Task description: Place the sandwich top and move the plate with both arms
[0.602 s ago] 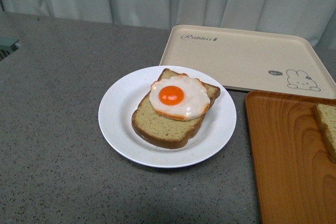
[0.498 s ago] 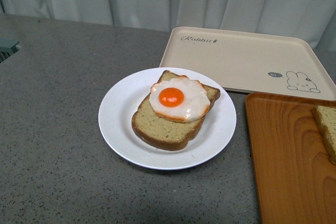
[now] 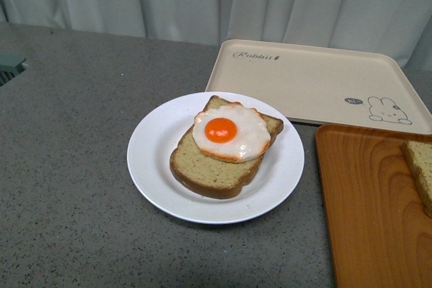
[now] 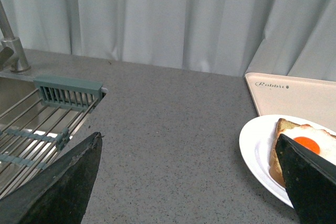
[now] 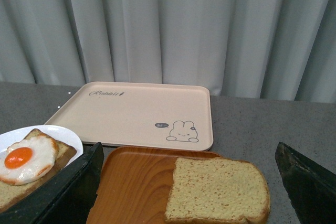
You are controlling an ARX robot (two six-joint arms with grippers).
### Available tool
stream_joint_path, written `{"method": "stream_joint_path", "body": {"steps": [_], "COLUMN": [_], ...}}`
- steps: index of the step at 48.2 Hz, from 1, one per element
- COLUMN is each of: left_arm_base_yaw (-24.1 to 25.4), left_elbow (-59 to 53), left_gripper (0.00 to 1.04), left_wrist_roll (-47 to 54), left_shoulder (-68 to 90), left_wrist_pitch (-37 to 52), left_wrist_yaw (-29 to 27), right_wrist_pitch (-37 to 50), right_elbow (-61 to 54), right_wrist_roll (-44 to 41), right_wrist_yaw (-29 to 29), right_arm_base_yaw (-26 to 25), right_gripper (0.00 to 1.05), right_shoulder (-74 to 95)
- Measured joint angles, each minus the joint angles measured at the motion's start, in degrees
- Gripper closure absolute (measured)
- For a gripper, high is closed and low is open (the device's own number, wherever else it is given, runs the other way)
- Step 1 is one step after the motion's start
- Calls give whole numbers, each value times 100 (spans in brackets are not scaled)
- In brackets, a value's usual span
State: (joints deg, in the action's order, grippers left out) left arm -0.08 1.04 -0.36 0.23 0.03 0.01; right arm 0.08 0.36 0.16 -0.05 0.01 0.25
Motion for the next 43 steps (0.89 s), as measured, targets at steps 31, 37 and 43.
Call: {"method": "stream_joint_path", "body": {"steps": [31, 37, 43], "left_arm_base_yaw": [0, 0, 0], "left_elbow": [0, 0, 0], "left_gripper": [6, 6, 6], "left_wrist_roll": [0, 0, 0], "left_shoulder": [0, 0, 0], "left_wrist_pitch": [0, 0, 0], "left_wrist_yaw": [2, 0, 0], "right_wrist_pitch": [0, 0, 0], "right_elbow": [0, 0, 0], "right_wrist_roll": [0, 0, 0], "right_wrist_yaw": [0, 0, -2], "right_arm_base_yaw": [0, 0, 0], "right_gripper": [9, 9, 9], "right_shoulder": [0, 0, 0]}}
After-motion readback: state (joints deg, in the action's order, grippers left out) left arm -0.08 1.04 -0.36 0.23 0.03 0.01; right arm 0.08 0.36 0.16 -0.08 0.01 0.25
